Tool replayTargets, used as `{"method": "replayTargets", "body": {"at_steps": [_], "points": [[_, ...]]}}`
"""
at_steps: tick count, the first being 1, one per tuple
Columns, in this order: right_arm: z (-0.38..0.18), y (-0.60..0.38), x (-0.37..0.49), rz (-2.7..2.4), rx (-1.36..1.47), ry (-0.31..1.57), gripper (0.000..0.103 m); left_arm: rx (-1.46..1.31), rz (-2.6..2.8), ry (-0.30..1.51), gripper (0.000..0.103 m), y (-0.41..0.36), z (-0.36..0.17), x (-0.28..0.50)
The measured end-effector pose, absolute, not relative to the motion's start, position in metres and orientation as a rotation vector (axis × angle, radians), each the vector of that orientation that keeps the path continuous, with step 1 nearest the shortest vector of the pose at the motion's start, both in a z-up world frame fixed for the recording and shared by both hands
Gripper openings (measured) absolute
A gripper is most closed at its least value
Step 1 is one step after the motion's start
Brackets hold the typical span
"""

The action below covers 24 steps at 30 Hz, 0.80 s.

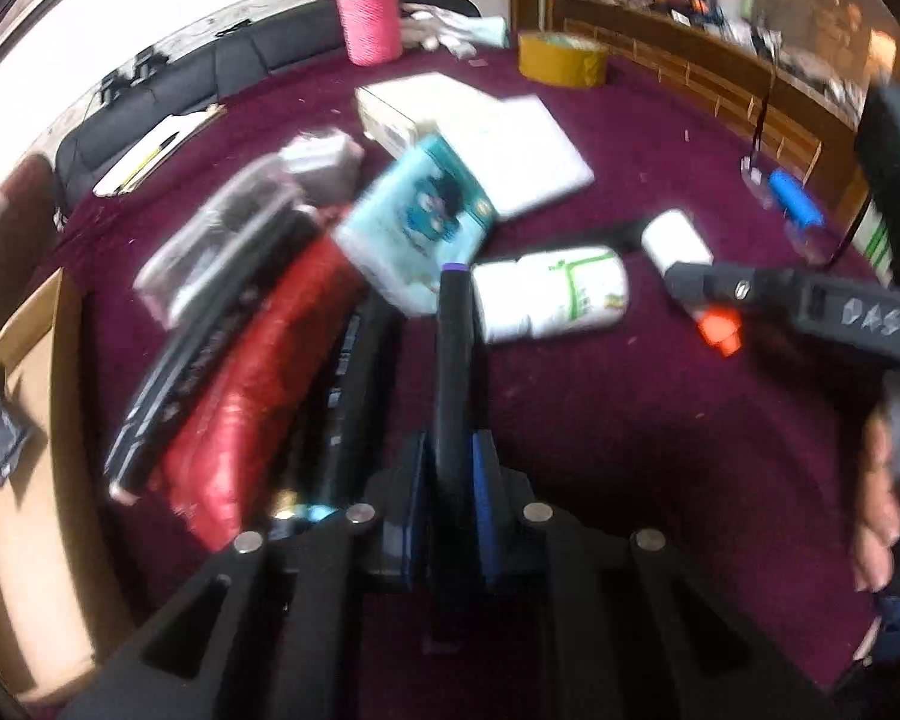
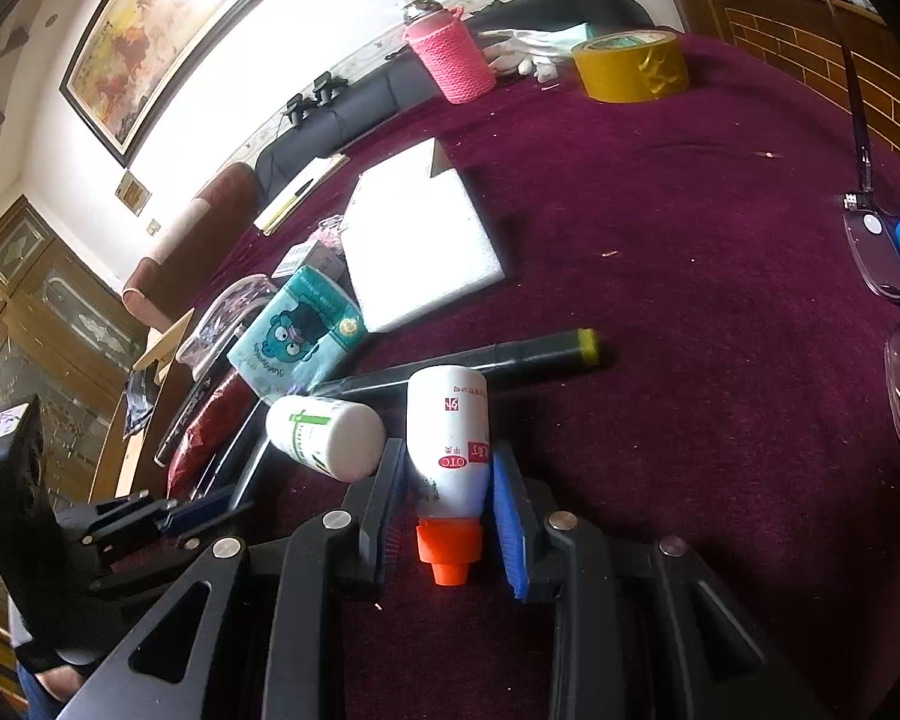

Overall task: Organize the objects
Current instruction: 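Carry the marker and the white bottle with both grippers over the cardboard tray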

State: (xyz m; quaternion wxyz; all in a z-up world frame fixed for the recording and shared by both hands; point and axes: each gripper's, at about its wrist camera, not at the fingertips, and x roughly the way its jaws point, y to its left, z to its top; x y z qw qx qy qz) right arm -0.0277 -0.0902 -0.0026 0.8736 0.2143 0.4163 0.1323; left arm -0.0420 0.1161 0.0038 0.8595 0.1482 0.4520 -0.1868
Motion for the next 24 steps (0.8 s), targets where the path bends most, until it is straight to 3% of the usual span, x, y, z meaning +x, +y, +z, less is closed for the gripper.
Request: {"method": "replayTargets", "body": {"at_steps": [14, 24], "points": [[0.023, -0.068, -0.048, 0.325, 0.36, 0.733, 0.03, 0.037, -0.408, 0.818, 0.014, 0.168, 0.029, -0.077], [0.045, -0.001, -0.055, 0.487, 0.326, 0.773, 0.03, 0.003, -0.311, 0.687, 0.014, 0.218, 0.065, -0.097]]}}
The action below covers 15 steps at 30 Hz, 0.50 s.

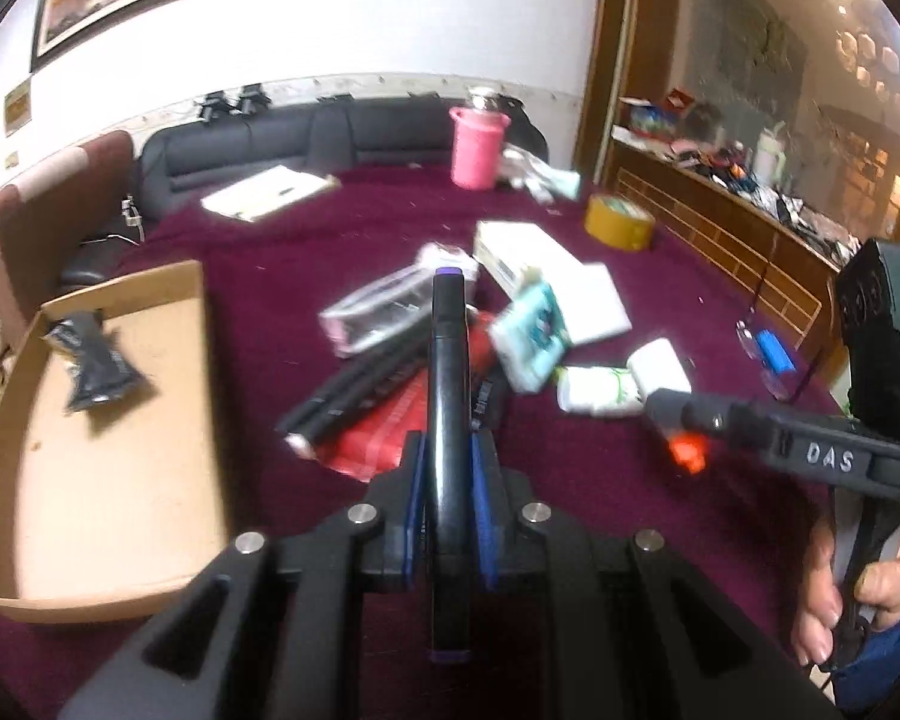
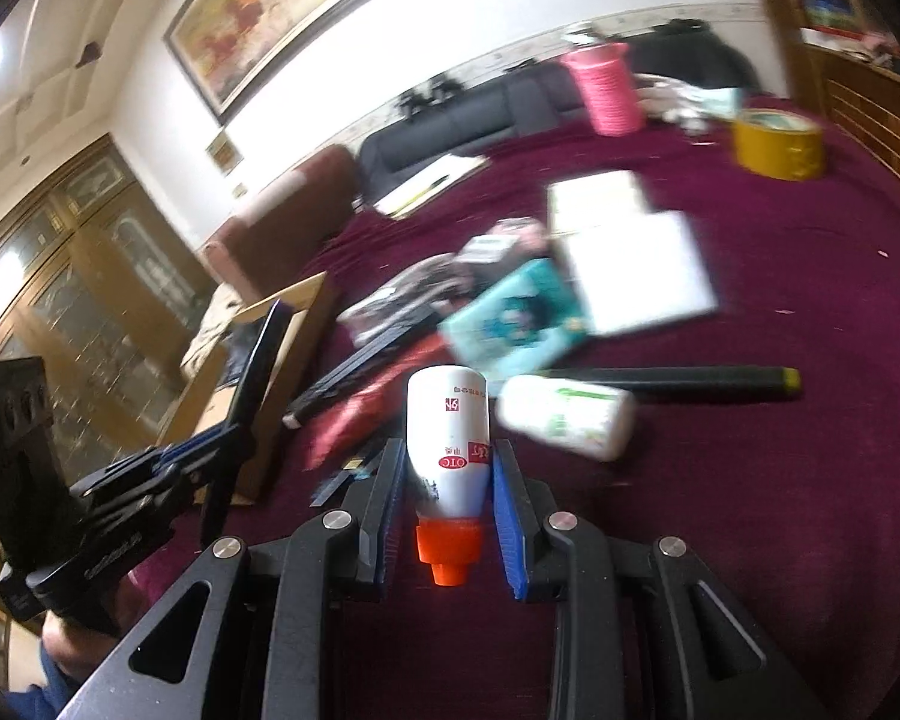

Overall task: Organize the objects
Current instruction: 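Carry the marker and the white bottle with both grippers over the cardboard tray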

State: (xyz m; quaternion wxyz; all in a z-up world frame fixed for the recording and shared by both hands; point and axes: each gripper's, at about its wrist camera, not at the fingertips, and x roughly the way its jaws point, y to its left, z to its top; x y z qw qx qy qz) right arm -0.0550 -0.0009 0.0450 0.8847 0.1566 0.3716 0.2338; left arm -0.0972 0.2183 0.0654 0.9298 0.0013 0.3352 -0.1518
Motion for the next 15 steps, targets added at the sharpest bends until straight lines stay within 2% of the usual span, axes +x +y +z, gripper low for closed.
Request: {"method": "replayTargets", "body": {"at_steps": [15], "points": [[0.077, 0.12, -0.032, 0.664, 0.198, 0.844, 0.031, -0.166, -0.148, 0.604, 0.014, 0.336, 0.083, -0.1]]}}
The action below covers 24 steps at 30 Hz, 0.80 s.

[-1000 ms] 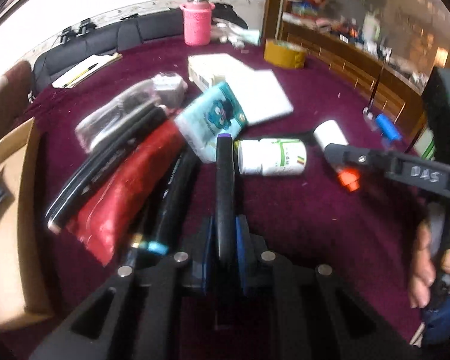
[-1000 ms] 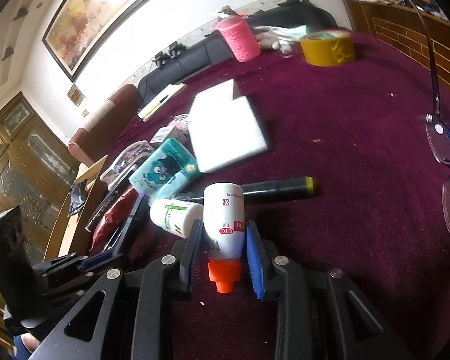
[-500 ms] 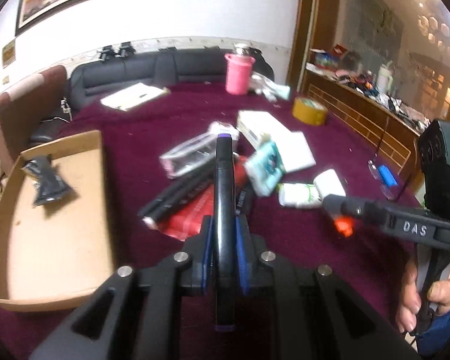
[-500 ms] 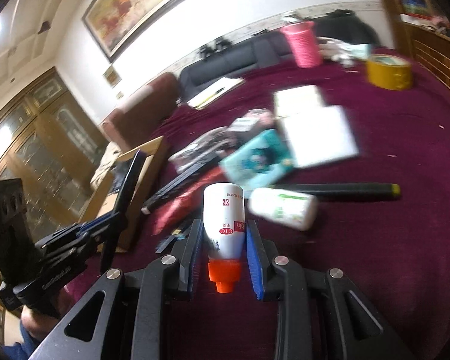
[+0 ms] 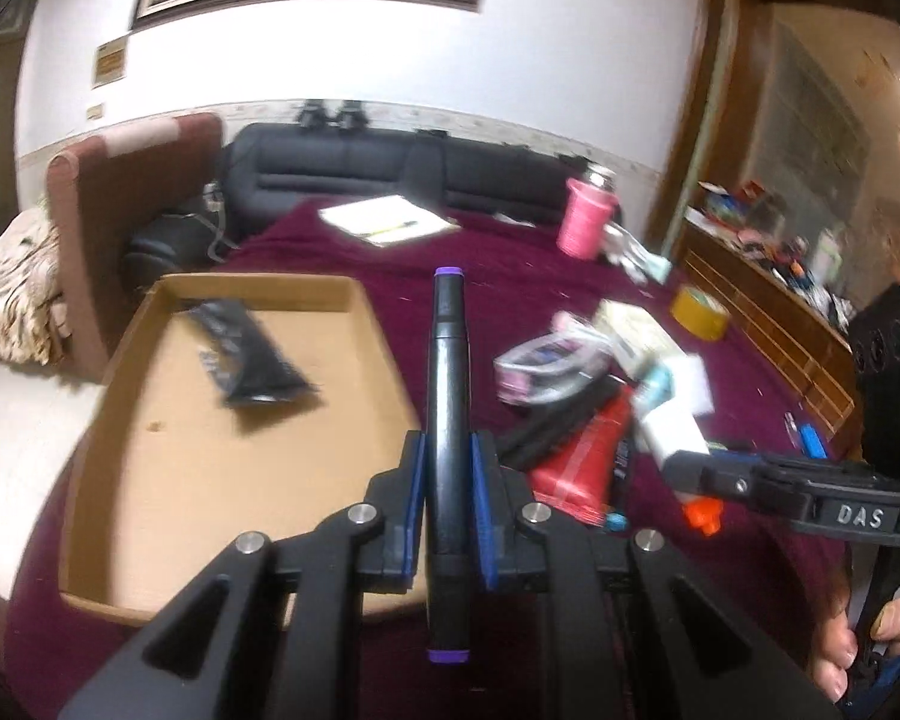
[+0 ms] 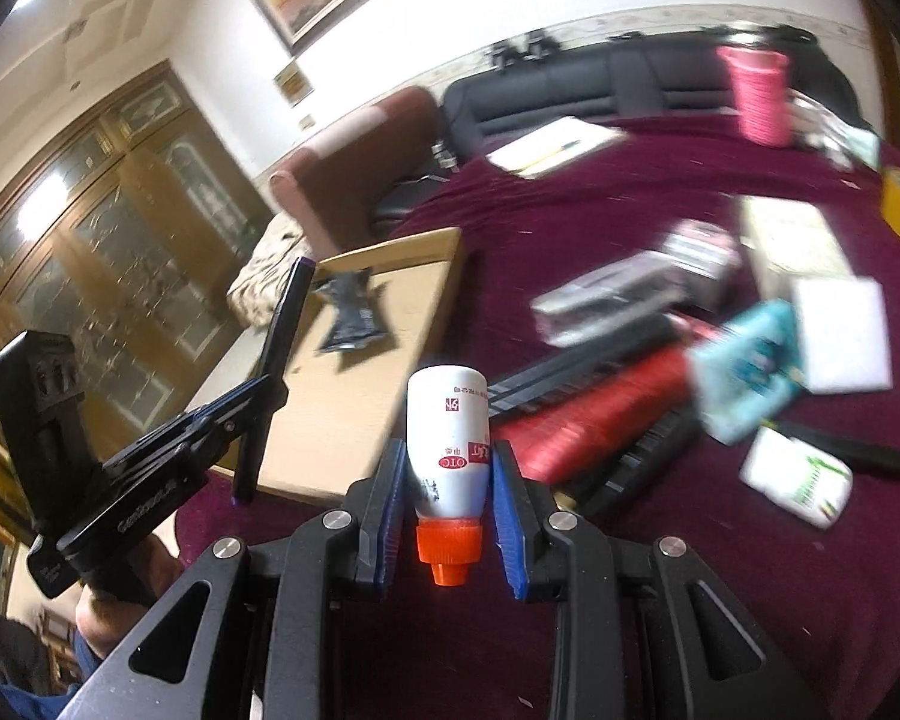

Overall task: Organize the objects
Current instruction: 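Carry the marker and the white bottle with both grippers over the cardboard tray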

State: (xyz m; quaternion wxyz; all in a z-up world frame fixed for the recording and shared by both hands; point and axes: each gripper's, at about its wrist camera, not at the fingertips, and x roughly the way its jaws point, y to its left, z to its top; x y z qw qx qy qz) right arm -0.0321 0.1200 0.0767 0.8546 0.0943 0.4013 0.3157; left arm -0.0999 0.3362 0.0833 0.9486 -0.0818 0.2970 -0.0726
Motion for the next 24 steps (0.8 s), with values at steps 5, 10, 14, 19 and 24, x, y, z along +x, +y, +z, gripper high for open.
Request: {"method": "replayTargets", "body": {"at_steps": [5, 10, 14, 19, 24], "points": [[0.088, 0.171, -0.02, 0.7, 0.119, 0.845, 0.031, -0.224, -0.064, 0.619, 0.014, 0.391, 0.083, -0.09], [0.088, 0.222, 0.007, 0.721, 0.073, 0.878, 0.031, -0.251, -0.003, 0.658, 0.014, 0.433, 0.078, -0.069], [0.084, 0.256, 0.041, 0.703, 0.021, 0.908, 0.031, -0.257, 0.022, 0.715, 0.014, 0.453, 0.072, -0.041], [0.074, 0.289, 0.086, 0.674, 0.009, 0.964, 0.031, -0.267, 0.039, 0.788, 0.014, 0.466, 0.065, -0.012], [0.057, 0.312, 0.122, 0.631, -0.014, 1.008, 0.031, -0.305, 0.076, 0.858, 0.014, 0.481, 0.051, 0.014]]}}
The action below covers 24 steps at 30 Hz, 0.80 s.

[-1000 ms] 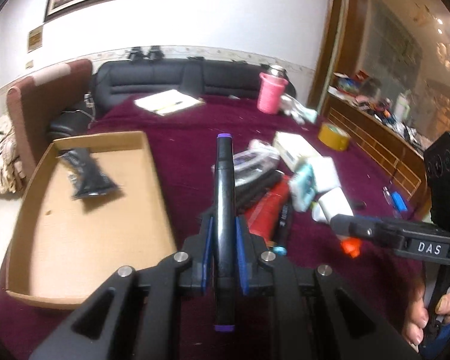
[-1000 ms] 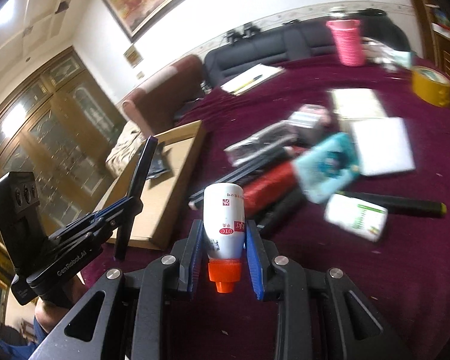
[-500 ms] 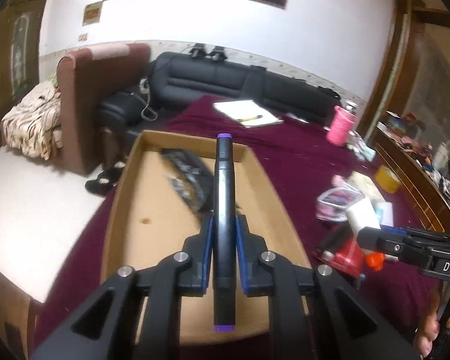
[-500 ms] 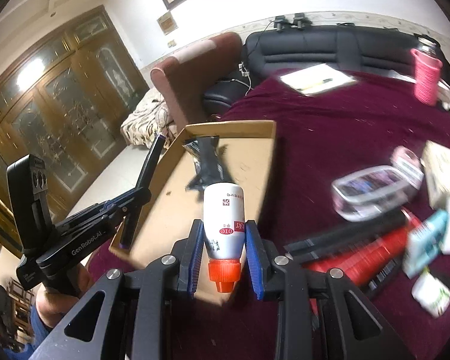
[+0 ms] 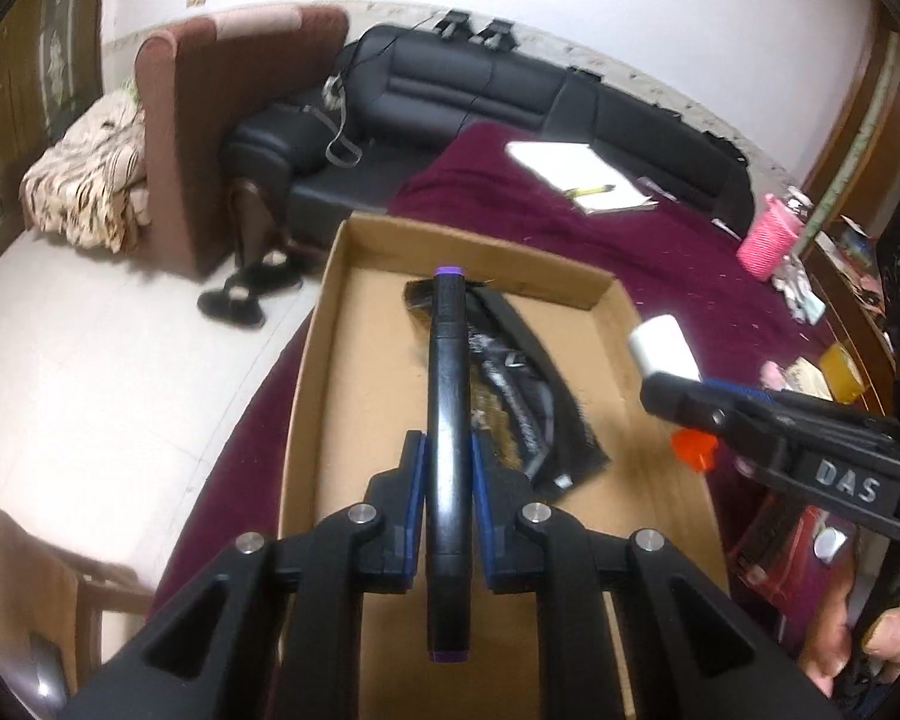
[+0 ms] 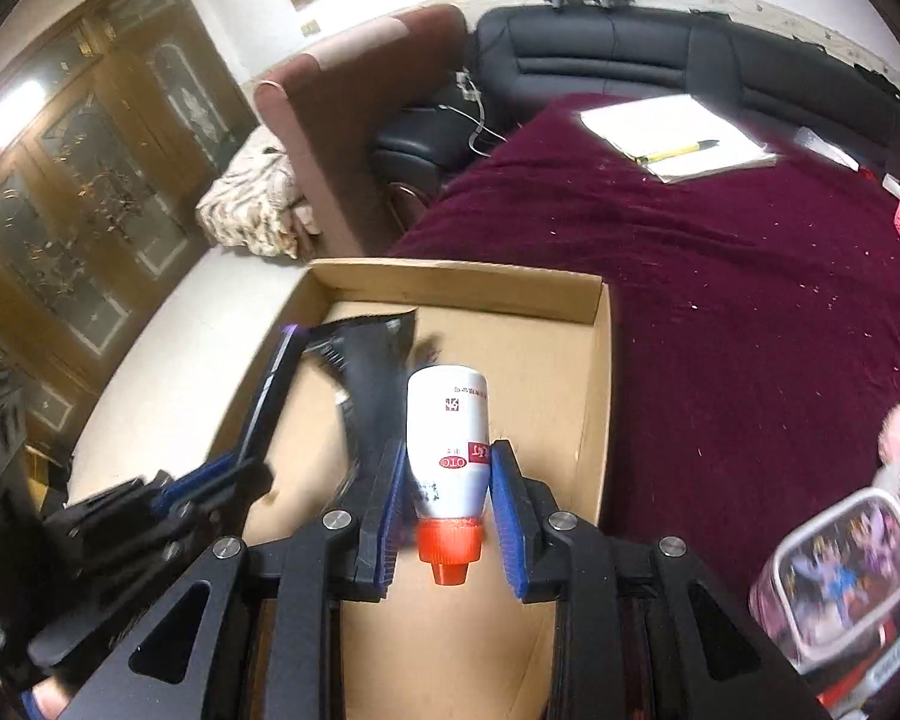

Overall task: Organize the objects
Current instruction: 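Carry the marker and the white bottle with both grippers over the cardboard tray, then open the left gripper releasing the marker while the right releases the bottle into the tray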

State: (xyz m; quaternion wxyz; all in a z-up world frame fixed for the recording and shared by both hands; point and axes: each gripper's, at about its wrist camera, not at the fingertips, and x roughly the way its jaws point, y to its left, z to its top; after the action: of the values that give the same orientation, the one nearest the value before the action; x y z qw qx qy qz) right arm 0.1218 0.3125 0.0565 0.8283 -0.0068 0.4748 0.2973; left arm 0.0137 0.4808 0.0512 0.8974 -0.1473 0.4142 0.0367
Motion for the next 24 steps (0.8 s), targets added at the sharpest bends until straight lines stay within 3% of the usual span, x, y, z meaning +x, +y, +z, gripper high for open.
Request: {"method": "replayTargets", "body": {"at_steps": [24], "points": [[0.017, 0.345, 0.182, 0.554, 0.013, 1.12, 0.031, -0.352, 0.112, 0.959, 0.015, 0.494, 0.028, 0.066]]}}
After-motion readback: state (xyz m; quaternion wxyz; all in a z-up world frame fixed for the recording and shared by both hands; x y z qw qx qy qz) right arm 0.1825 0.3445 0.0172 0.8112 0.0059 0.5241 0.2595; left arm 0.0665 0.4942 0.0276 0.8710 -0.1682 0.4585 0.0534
